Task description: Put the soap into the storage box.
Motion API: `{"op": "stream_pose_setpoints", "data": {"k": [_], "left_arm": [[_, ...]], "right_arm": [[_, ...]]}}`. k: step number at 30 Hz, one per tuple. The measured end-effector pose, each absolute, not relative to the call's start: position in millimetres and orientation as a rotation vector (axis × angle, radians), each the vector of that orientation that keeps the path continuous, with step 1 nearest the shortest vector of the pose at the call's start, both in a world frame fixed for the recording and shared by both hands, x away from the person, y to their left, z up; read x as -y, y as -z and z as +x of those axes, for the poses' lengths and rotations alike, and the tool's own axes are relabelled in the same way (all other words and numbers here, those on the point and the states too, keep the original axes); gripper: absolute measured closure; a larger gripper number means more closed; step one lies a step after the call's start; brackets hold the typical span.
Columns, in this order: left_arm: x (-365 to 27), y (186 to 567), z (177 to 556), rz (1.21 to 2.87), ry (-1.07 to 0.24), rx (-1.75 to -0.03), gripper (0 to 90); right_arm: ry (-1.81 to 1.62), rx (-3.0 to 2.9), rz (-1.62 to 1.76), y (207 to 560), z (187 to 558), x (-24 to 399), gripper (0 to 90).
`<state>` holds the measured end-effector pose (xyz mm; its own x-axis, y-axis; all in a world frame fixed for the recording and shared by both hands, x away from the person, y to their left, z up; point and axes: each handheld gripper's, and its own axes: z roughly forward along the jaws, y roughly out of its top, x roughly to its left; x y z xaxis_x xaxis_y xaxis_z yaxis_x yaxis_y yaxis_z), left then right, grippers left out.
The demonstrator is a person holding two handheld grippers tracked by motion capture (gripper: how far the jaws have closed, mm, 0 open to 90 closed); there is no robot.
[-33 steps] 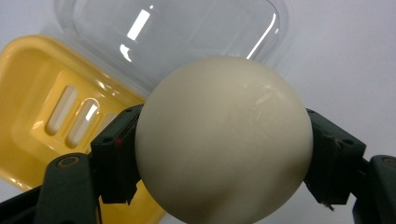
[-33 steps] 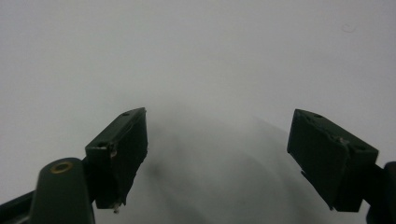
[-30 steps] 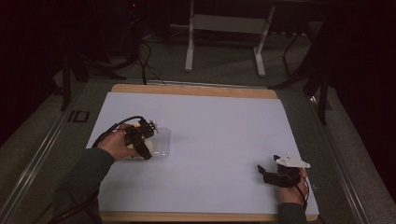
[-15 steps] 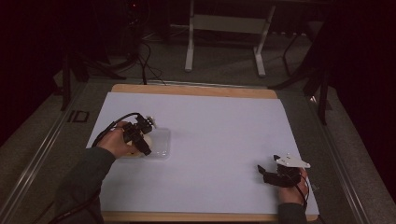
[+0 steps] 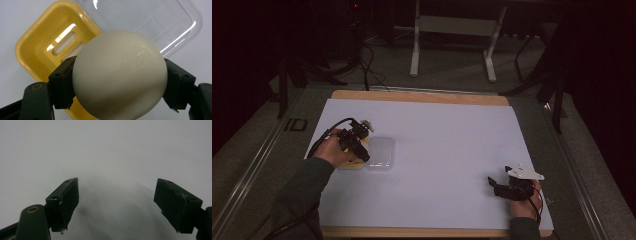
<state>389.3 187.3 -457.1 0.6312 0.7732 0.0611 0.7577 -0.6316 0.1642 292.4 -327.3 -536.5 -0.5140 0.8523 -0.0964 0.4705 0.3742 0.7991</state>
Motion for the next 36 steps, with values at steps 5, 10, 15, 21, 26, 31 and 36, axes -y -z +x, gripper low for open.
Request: {"op": "stream_pose_setpoints", "data": {"k": [5,10,15,21,26,31,36], "left_arm": [[-190,458,390,2.712,-0.195,-1.305,24.9],[-194,457,392,2.706,-0.205,-1.325,24.9],[-198,458,393,2.69,-0.215,-1.349,24.9],[-199,460,394,2.691,-0.228,-1.364,24.9],[-201,459,397,2.68,-0.244,-1.382,24.9],[-203,460,399,2.678,-0.266,-1.397,24.9],[-205,462,402,2.691,-0.279,-1.395,24.9]], "right_arm": [[-1.003,-2.135,1.139,536,292,327,20.0],[-1.003,-2.135,1.139,536,292,327,20.0],[-1.004,-2.135,1.139,536,292,327,20.0],[-1.003,-2.135,1.139,536,292,327,20.0],[-1.003,-2.133,1.138,536,292,327,20.0],[-1.002,-2.133,1.137,536,292,327,20.0],[-1.002,-2.133,1.138,536,292,327,20.0]]}}
